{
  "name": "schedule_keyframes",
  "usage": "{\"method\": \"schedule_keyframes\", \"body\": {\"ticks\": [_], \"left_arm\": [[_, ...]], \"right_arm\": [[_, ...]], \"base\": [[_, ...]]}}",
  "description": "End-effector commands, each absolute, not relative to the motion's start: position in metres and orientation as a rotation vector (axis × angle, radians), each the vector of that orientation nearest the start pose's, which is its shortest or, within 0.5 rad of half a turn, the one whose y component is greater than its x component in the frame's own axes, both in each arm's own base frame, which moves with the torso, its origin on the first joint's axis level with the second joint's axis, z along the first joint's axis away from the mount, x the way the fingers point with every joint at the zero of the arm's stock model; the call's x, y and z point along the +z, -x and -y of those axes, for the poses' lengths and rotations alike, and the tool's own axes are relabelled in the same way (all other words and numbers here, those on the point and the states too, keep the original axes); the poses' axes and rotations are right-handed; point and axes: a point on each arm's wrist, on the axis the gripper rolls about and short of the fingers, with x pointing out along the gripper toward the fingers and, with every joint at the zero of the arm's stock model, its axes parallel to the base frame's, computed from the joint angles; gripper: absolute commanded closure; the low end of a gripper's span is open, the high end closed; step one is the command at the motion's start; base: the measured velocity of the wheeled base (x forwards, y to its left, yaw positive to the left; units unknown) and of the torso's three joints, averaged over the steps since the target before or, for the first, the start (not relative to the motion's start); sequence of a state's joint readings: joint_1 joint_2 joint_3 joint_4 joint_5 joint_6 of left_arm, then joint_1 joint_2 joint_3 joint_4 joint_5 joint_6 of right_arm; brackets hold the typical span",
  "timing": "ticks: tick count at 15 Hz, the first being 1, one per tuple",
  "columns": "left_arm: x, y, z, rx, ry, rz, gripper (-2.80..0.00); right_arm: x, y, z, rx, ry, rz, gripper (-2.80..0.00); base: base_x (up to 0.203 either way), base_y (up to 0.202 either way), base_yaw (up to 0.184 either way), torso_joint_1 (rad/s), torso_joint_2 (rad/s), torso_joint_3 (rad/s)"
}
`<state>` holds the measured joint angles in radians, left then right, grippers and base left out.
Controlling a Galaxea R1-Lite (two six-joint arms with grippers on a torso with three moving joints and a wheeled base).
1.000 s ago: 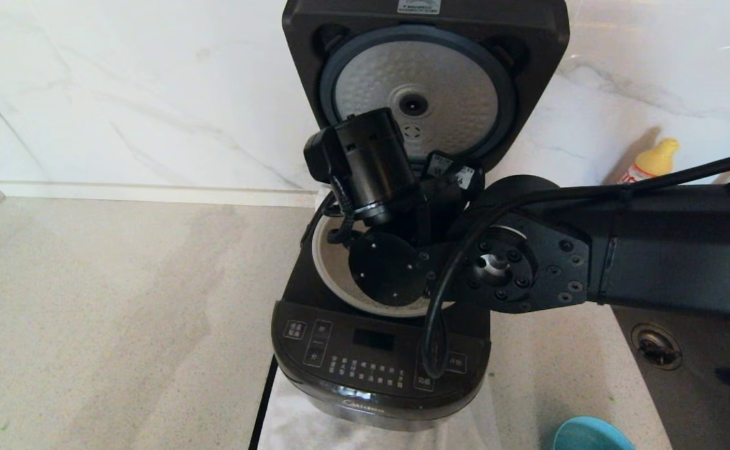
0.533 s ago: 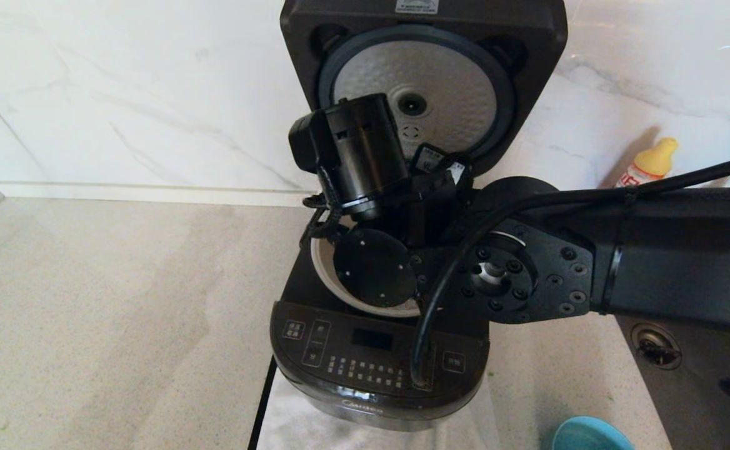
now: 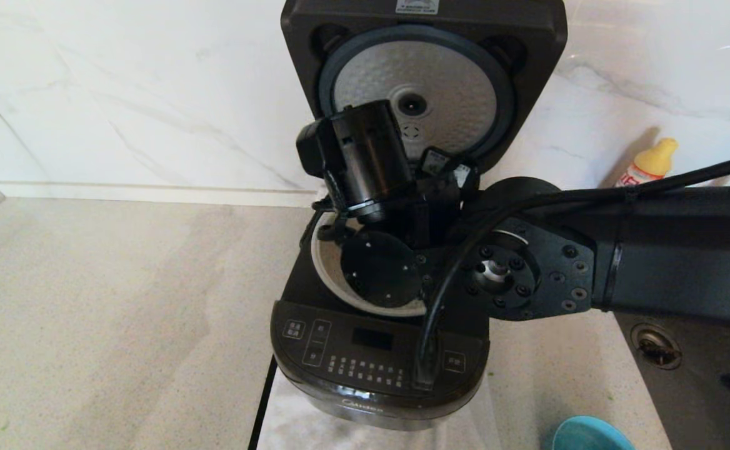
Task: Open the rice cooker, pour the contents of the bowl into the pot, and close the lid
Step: Pour the rice from the bowl into the rice cooker
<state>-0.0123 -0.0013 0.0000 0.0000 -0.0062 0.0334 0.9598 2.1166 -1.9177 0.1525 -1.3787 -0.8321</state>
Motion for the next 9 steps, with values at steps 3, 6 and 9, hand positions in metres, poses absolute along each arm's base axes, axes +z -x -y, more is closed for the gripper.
{"method": "schedule_keyframes", "body": {"ticks": [3,6,9], "left_arm": [[0.075,0.023,0.000,-0.018,-0.034,-0.001,0.00],[0.075,0.023,0.000,-0.018,-0.034,-0.001,0.00],[0.075,0.023,0.000,-0.018,-0.034,0.000,0.00]], "right_arm": [[0.275,-0.258,-0.337,-0.326,1.084,-0.273,0.00],[0.271,-0.255,-0.335,-0.311,1.137,-0.292,0.00],[0.271,-0.255,-0.331,-0.344,1.156,-0.314,0.00]], "base": [[0.000,0.000,0.000,0.000,0.00,0.000],[0.000,0.000,0.000,0.000,0.00,0.000],[0.000,0.000,0.000,0.000,0.00,0.000]]}}
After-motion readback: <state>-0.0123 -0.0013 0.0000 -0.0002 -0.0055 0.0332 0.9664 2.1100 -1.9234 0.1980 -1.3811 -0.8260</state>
